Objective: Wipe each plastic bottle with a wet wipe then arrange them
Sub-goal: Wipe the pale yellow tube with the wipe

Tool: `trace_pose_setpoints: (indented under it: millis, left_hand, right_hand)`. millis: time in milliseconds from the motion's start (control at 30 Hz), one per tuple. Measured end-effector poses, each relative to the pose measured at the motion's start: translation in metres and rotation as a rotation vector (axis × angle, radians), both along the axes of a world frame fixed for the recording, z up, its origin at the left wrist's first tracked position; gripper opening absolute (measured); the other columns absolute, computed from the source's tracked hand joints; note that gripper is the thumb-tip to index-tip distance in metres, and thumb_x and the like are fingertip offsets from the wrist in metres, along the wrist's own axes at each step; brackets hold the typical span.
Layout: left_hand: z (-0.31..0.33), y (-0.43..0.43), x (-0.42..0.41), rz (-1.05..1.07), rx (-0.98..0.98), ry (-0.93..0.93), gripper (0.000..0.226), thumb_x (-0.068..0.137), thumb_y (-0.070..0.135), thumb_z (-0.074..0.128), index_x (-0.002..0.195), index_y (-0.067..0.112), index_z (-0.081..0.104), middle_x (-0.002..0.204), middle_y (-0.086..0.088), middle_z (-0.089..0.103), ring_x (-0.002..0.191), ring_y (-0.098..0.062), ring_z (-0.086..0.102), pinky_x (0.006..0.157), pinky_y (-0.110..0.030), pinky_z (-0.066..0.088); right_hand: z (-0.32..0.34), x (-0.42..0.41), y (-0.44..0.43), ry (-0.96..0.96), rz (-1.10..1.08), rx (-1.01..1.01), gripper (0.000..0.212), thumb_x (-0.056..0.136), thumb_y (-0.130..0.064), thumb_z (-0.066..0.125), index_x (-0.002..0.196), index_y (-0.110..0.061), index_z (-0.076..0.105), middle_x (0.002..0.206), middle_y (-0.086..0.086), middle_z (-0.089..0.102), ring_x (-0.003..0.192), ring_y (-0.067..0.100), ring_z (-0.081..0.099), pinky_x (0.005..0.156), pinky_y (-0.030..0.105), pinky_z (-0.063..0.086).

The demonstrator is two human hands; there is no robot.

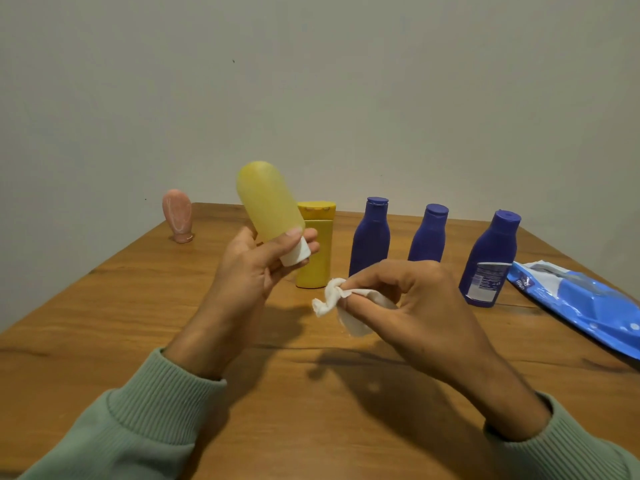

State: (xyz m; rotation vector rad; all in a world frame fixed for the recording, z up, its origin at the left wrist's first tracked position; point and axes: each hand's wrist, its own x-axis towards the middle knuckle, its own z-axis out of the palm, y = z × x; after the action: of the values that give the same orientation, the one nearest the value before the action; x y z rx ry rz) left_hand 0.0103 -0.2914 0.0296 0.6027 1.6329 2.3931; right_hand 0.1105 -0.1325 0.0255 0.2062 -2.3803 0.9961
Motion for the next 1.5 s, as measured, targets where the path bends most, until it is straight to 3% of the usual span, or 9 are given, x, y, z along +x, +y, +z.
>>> trace_pose_setpoints:
  millis: [133,233,367,467,567,800,1033,1500]
  left_hand:
    - [-0.01,-0.009,-0.02,0.196,-0.202,0.148,0.047,0.07,0.03,0.073,0.11,0.008,0.062,0.104,-0.01,0.073,0.099,-0.021,0.069,0.087,-0.031,0.055]
    - [-0.018,-0.016,-0.033,0.251,-0.326,0.21,0.023,0.077,0.011,0.076,0.096,0.014,0.065,0.093,-0.003,0.072,0.083,-0.012,0.067,0.075,-0.021,0.055]
    - [-0.024,-0.027,-0.05,0.243,-0.471,0.253,0.026,0.079,0.006,0.076,0.103,0.009,0.066,0.092,-0.005,0.072,0.08,-0.012,0.066,0.068,-0.018,0.055]
    - [-0.033,-0.031,-0.062,0.245,-0.573,0.225,0.029,0.078,0.009,0.078,0.104,0.007,0.066,0.093,-0.009,0.071,0.084,-0.018,0.067,0.071,-0.029,0.056]
    - [-0.043,-0.031,-0.068,0.252,-0.592,0.156,0.03,0.077,0.01,0.08,0.103,0.009,0.067,0.095,-0.011,0.073,0.09,-0.028,0.07,0.078,-0.045,0.059]
    - [-0.048,-0.03,-0.073,0.295,-0.702,0.24,0.03,0.076,0.011,0.081,0.103,0.01,0.069,0.091,-0.005,0.074,0.086,-0.022,0.071,0.077,-0.041,0.059]
    - [-0.056,-0.03,-0.078,0.316,-0.724,0.259,0.03,0.074,0.016,0.082,0.1,0.012,0.069,0.09,-0.007,0.074,0.087,-0.026,0.07,0.079,-0.05,0.057]
    - [-0.058,-0.031,-0.083,0.343,-0.741,0.212,0.031,0.078,0.017,0.079,0.105,0.017,0.065,0.095,-0.004,0.071,0.09,-0.02,0.068,0.084,-0.047,0.057]
  right_hand:
    - [-0.006,-0.02,-0.006,-0.053,-0.018,-0.008,0.015,0.078,-0.031,0.072,0.092,-0.029,0.072,0.083,-0.021,0.067,0.082,-0.005,0.061,0.065,0.015,0.054]
    - [-0.008,-0.037,-0.015,-0.075,-0.006,0.03,0.016,0.079,-0.032,0.071,0.094,-0.028,0.073,0.082,-0.017,0.069,0.077,-0.002,0.062,0.065,0.022,0.057]
    - [-0.011,-0.057,-0.03,-0.099,0.036,0.125,0.016,0.082,-0.03,0.068,0.095,-0.023,0.073,0.08,-0.012,0.069,0.073,0.001,0.062,0.063,0.023,0.056]
    - [-0.014,-0.07,-0.036,-0.137,0.057,0.162,0.015,0.083,-0.026,0.067,0.096,-0.019,0.073,0.081,-0.007,0.069,0.072,0.004,0.062,0.064,0.027,0.057]
    - [-0.019,-0.082,-0.037,-0.176,0.062,0.168,0.013,0.084,-0.024,0.067,0.094,-0.018,0.072,0.081,-0.005,0.068,0.073,0.006,0.062,0.065,0.03,0.057]
    - [-0.03,-0.097,-0.039,-0.186,0.032,0.137,0.011,0.084,-0.025,0.066,0.093,-0.021,0.072,0.081,-0.009,0.067,0.075,0.004,0.061,0.066,0.03,0.057]
    - [-0.037,-0.099,-0.041,-0.188,0.011,0.136,0.013,0.084,-0.028,0.067,0.095,-0.023,0.072,0.085,-0.01,0.067,0.077,0.002,0.06,0.068,0.028,0.057]
    - [-0.038,-0.096,-0.044,-0.208,0.016,0.193,0.015,0.085,-0.027,0.065,0.098,-0.024,0.07,0.087,-0.01,0.067,0.078,0.003,0.06,0.068,0.028,0.057]
